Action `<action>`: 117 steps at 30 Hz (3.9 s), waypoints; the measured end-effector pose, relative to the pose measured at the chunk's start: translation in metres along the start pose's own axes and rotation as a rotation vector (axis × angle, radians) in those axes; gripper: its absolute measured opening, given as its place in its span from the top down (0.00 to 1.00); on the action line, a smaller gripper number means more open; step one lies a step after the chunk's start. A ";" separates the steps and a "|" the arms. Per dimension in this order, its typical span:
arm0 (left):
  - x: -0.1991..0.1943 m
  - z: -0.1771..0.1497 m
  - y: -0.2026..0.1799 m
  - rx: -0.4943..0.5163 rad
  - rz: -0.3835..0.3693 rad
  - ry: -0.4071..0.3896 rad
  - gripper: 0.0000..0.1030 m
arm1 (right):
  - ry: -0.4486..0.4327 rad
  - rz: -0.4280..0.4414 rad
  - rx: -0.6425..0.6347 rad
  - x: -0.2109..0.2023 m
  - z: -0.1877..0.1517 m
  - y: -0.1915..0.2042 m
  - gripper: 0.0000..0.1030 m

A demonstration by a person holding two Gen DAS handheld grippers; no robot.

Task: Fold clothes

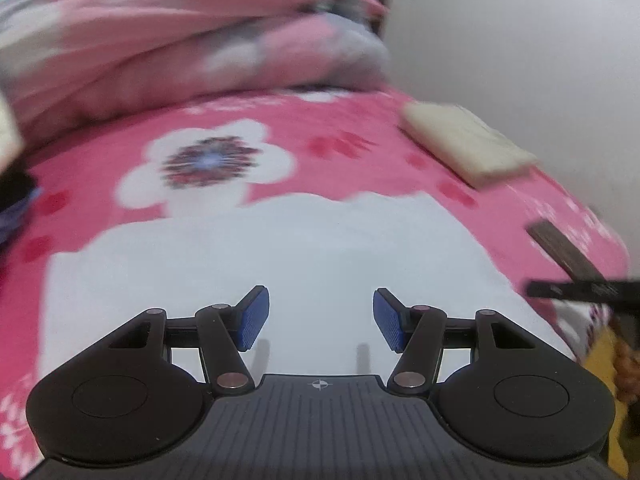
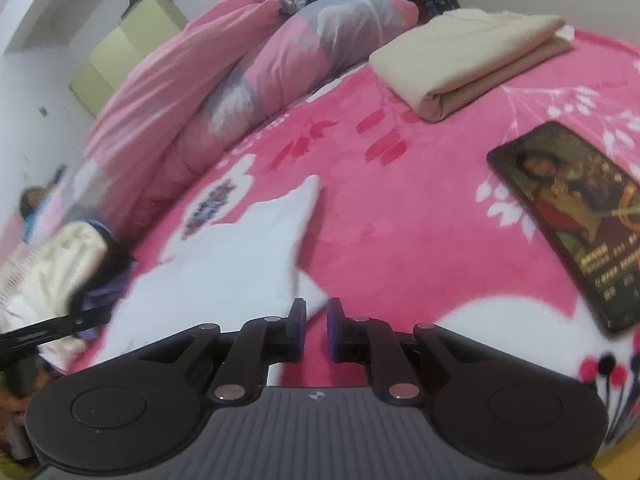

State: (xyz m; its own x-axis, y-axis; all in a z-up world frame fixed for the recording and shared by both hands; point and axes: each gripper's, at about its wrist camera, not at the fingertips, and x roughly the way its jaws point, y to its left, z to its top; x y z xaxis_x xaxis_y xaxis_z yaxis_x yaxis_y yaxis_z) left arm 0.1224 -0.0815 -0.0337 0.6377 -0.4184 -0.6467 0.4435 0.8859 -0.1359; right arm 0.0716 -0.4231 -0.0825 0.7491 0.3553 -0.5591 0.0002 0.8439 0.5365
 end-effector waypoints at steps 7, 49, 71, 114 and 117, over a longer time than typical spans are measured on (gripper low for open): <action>0.027 0.005 -0.046 0.035 -0.135 0.042 0.44 | -0.032 0.109 0.084 -0.003 -0.014 -0.014 0.89; 0.098 0.044 -0.113 0.002 -0.191 0.321 0.48 | -0.033 0.460 -0.350 -0.005 -0.018 0.015 0.64; 0.087 0.037 -0.100 -0.047 -0.154 0.208 0.93 | -0.096 0.467 -0.114 -0.025 -0.014 -0.037 0.64; 0.088 0.029 -0.093 -0.113 -0.265 0.229 0.60 | 0.044 0.444 0.177 0.002 -0.011 -0.070 0.75; 0.091 0.030 -0.090 -0.136 -0.265 0.251 0.60 | 0.040 0.504 0.183 0.000 -0.009 -0.069 0.56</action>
State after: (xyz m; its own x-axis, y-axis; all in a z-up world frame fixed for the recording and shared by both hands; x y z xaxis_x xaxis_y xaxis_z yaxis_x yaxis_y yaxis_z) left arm 0.1592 -0.2055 -0.0578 0.3311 -0.5891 -0.7371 0.4741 0.7792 -0.4098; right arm 0.0656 -0.4771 -0.1256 0.6600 0.7166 -0.2257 -0.2349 0.4822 0.8440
